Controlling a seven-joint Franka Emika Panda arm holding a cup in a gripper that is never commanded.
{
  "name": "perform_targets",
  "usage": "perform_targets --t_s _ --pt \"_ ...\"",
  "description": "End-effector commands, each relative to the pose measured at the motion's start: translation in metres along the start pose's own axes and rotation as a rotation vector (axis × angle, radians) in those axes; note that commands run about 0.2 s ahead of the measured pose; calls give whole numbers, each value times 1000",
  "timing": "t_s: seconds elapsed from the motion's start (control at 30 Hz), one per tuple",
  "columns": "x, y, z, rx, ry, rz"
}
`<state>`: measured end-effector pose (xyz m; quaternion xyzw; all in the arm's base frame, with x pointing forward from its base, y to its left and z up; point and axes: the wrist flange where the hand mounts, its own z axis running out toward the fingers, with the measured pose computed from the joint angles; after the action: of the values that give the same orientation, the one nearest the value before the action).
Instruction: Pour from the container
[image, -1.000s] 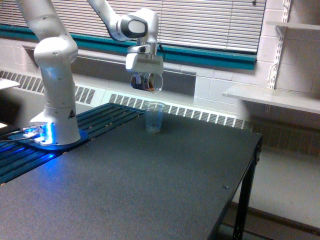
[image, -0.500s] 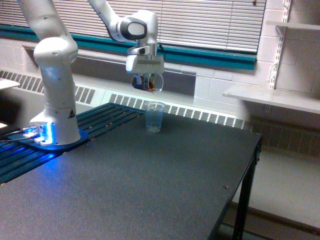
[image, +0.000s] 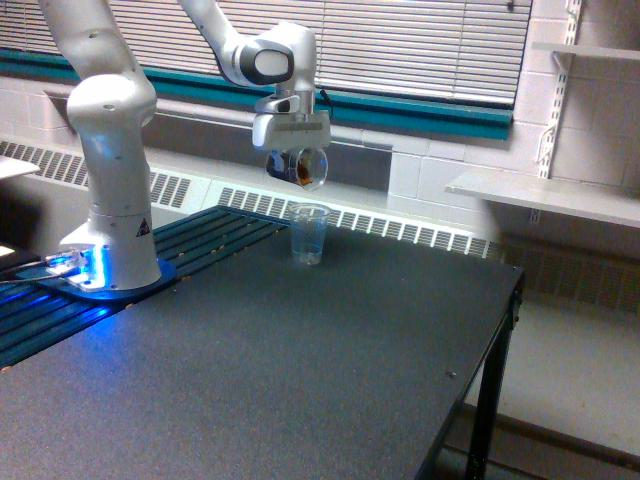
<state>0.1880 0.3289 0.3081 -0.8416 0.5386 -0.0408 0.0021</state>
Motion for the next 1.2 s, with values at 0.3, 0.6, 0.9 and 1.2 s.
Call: perform_targets --t_s 0.3,0.6,0.9,1.2 --pt "-2 10 14 -11 -58 41" --pt "-1 11 17 -10 -76 31" --pt "-3 11 18 -15 -96 4" --pt "2 12 23 -30 -115 2"
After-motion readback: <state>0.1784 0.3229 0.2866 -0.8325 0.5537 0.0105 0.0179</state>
